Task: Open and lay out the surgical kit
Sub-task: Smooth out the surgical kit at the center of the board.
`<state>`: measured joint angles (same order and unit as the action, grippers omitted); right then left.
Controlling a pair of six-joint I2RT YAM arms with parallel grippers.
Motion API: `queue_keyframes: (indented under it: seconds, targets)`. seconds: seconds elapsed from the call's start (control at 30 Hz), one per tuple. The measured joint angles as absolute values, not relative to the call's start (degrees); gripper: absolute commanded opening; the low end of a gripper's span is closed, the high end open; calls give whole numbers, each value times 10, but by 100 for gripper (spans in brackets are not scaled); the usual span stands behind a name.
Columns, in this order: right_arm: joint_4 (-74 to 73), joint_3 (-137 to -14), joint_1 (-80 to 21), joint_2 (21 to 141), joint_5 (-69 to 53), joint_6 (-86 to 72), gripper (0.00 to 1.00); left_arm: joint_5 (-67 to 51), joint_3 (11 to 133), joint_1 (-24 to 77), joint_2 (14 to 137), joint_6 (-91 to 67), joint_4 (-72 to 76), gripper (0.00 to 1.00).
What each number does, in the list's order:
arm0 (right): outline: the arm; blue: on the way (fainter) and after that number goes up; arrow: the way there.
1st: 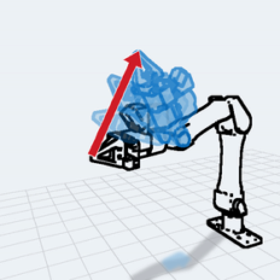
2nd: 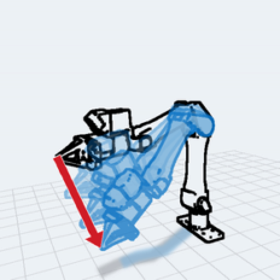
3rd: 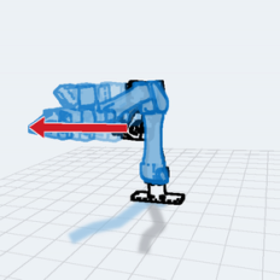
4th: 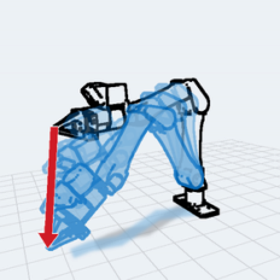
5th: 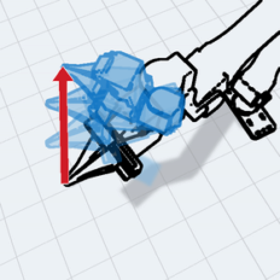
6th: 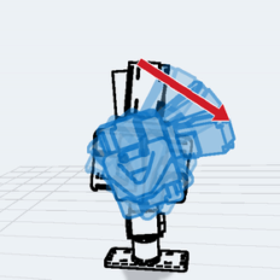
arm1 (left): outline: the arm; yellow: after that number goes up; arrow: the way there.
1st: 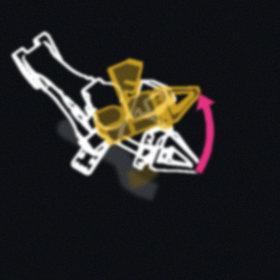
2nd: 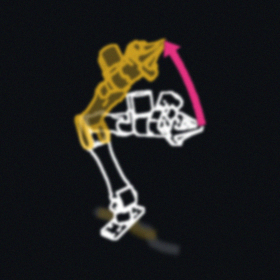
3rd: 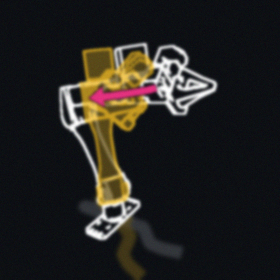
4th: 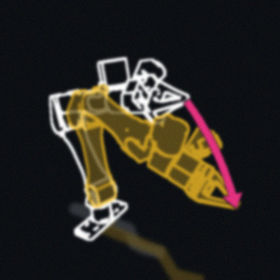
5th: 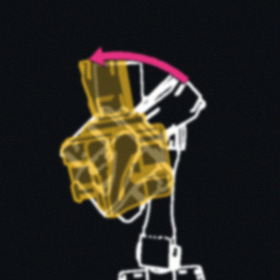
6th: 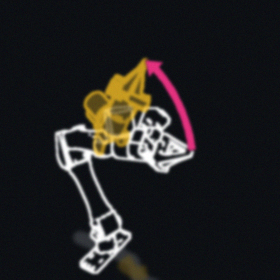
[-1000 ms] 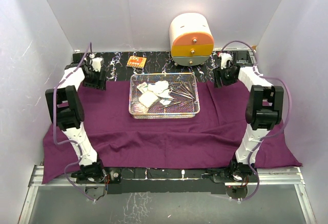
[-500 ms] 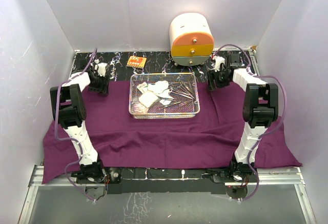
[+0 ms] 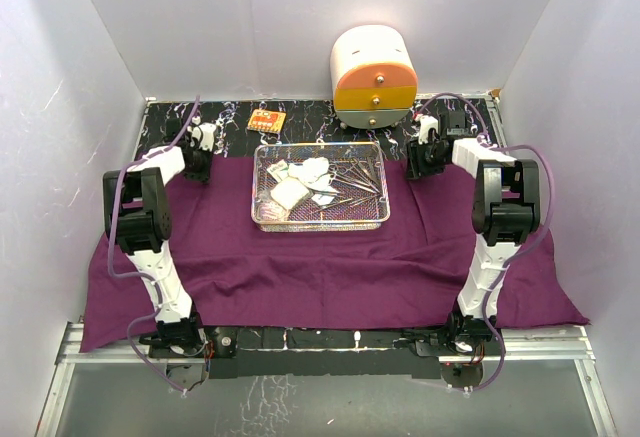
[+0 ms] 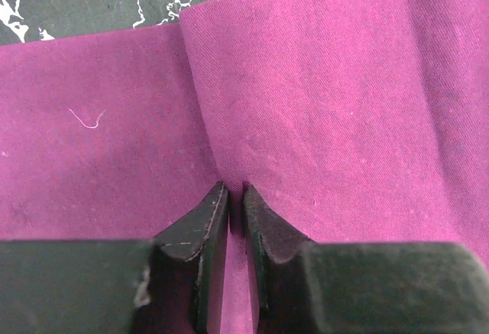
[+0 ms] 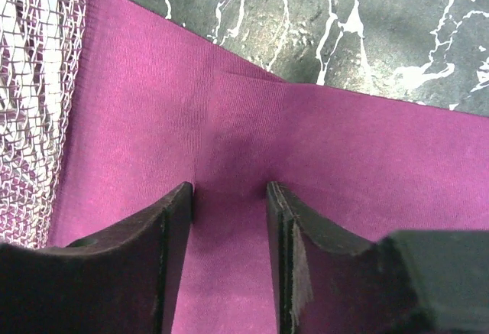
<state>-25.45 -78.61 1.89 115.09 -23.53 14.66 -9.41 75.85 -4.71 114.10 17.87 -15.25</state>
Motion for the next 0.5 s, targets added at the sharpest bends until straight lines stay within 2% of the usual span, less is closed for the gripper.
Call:
queue_keyframes:
  seconds: [0.2,0.37,0.5]
  targets:
    - [-239,-781,19,1151,-223,138,19,-84,754,-42,1138,168,-150,0]
    - [-239,-781,18,1152,-200,130,4,-74,761,-40,1140,164,-157,0]
    - [-240,-785,16,1154,-180,120,0,-66,784,-39,1152,162,-178,0]
